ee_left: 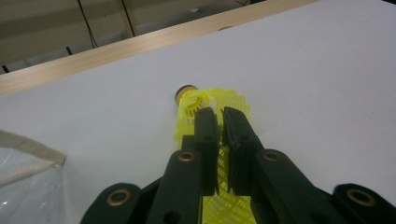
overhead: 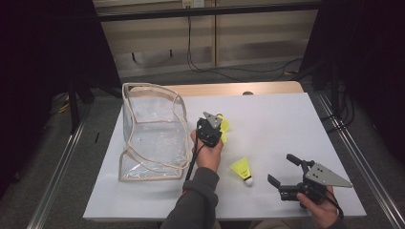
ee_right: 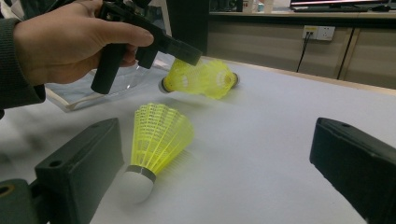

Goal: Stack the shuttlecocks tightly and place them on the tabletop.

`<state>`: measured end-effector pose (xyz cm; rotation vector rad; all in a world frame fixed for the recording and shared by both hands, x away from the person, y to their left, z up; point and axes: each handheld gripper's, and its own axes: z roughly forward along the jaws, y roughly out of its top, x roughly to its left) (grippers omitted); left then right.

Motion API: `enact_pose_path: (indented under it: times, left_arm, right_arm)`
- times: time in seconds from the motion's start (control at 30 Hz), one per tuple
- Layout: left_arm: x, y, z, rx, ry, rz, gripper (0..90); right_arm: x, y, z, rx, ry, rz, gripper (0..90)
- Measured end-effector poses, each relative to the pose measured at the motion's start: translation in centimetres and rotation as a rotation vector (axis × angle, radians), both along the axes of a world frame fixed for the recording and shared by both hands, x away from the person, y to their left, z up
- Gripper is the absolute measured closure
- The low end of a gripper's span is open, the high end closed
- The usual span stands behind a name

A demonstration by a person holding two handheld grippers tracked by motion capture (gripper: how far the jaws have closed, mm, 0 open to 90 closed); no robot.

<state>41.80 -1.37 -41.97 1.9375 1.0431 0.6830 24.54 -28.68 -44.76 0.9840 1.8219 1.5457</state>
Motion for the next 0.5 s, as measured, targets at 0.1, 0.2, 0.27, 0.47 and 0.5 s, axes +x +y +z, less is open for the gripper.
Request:
enact_pose_path:
  times: [0.1,0.2,0.27,0.47,0.5]
  left_arm:
    - [0.33,-0.20,-0.44,-0.003,0.006,-0.008,84.9]
    - [0.54,-0.40,-0.78,0.002,0.008,-0.016,84.8]
    - [0.62,-0.50,-0.91,-0.002,0.009,-0.021,84.7]
    - [0.79,-1.01,-0.92,-0.010,0.006,-0.033,84.3]
    - [0.81,-1.05,-0.91,-0.006,0.004,-0.035,84.2]
  right_arm:
    - [0.00,-0.01,0.00,0.000,0.001,-0.001,2.1]
    - [0.01,-0.04,0.00,-0.001,0.000,-0.001,2.1]
    - [0.03,-0.06,-0.03,-0.001,0.003,-0.002,2.1]
    - [0.05,-0.07,-0.05,-0.001,0.003,-0.002,2.1]
    - [0.05,-0.07,-0.05,0.000,0.003,-0.002,2.1]
